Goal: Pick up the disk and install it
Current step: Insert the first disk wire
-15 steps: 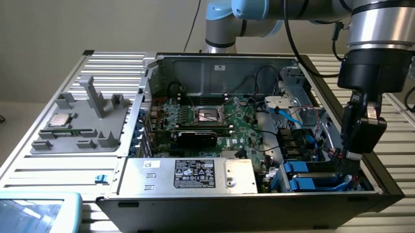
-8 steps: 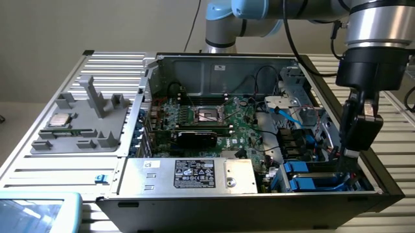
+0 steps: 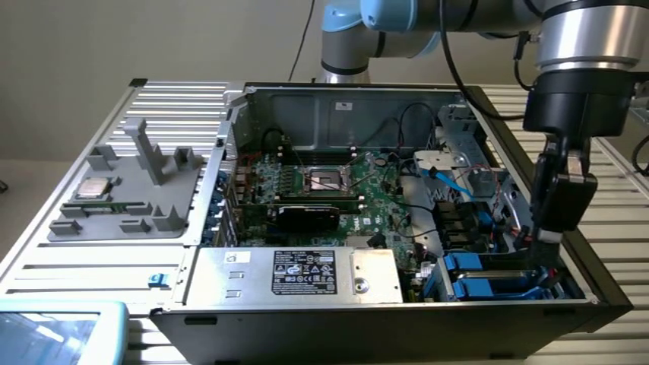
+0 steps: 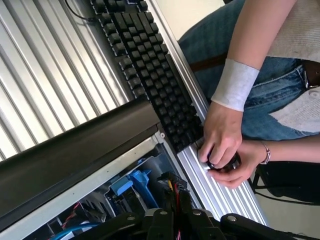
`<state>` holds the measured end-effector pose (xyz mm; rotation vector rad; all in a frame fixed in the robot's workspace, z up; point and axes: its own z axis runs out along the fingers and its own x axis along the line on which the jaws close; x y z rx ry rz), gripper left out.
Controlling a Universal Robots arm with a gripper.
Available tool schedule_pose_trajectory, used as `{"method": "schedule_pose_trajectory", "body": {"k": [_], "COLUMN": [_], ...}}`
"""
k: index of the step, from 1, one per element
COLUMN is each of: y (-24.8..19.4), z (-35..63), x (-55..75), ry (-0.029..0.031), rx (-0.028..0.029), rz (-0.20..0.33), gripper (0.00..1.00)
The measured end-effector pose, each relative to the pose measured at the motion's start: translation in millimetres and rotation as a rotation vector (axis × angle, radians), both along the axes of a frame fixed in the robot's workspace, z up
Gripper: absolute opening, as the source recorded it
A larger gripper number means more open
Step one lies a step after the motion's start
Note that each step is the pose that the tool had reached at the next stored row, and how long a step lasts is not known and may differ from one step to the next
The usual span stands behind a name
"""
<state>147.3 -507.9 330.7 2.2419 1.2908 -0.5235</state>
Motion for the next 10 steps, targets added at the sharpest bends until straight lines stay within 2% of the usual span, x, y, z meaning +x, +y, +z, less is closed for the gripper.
{"method": "schedule_pose_trajectory", "body": {"k": [5, 6, 7, 10], "y": [1.2, 1.7, 2.1, 2.1], "z": [0.0, 0.1, 0.1, 0.1], "x": [0.0, 0.0, 0.0, 0.0], "ry": [0.0001, 0.0000, 0.0000, 0.0000], "rx": [-0.0456, -0.0500, -0.0517, -0.0521], "rz": [-0.002, -0.002, -0.003, -0.003], "gripper": [0.15, 0.15, 0.15, 0.15]}}
